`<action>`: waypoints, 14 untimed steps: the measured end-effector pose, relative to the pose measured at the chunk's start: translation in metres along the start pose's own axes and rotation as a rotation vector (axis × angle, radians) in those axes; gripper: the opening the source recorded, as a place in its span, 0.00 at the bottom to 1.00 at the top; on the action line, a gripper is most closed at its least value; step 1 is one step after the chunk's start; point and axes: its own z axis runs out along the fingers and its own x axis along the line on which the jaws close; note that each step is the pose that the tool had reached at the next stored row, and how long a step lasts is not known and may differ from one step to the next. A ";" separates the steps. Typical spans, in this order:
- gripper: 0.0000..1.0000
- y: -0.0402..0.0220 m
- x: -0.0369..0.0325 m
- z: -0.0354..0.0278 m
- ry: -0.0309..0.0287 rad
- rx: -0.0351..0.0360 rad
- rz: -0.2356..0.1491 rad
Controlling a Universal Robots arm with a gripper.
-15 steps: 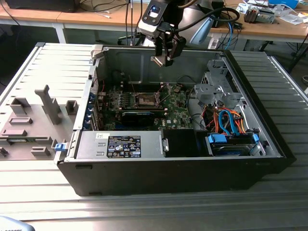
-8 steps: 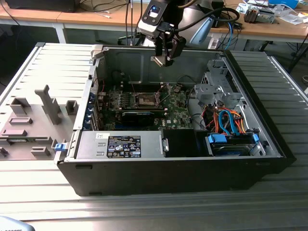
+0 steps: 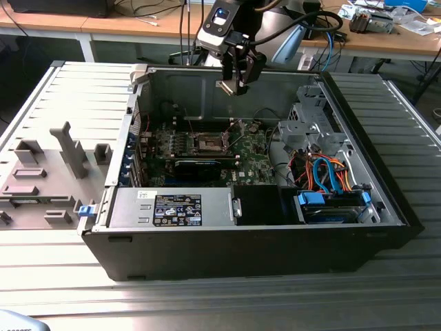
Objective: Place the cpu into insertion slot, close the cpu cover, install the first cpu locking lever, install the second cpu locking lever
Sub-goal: 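Place the cpu into insertion slot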
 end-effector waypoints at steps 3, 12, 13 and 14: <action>0.55 0.0000 0.0000 0.0000 -0.0001 -0.0001 0.002; 0.55 0.0000 0.0000 0.0000 -0.0006 -0.0004 0.008; 0.55 0.0000 0.0000 0.0000 -0.0005 -0.0004 0.008; 0.55 0.0000 0.0000 0.0000 -0.0006 -0.0005 0.009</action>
